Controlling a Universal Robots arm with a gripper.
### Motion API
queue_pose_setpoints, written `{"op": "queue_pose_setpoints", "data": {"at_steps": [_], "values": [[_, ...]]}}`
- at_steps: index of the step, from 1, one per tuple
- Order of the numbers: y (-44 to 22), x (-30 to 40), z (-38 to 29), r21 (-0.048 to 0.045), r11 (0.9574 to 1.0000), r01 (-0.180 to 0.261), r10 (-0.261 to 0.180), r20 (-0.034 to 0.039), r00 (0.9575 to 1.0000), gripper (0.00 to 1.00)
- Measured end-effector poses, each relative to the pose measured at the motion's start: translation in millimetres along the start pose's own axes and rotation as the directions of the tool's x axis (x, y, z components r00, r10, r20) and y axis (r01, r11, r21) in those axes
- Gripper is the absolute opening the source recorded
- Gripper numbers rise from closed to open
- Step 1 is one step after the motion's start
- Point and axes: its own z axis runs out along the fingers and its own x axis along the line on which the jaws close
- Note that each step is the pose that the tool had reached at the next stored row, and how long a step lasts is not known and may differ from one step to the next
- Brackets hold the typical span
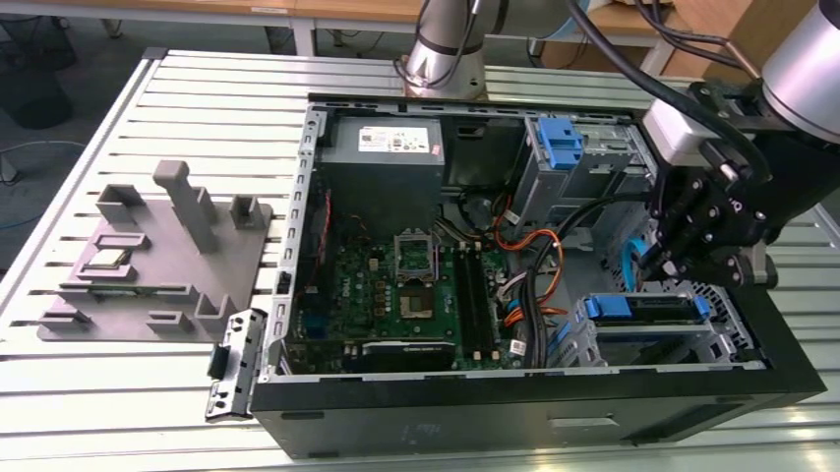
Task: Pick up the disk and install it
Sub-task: 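Insert the first disk wire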
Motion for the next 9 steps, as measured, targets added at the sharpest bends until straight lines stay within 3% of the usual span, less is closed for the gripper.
{"op": "queue_pose_setpoints", "data": {"at_steps": [9], "values": [[0.1,11.5,-0.3,0.0,1.0,0.0,0.0,0.0,1.0,0.16]]}}
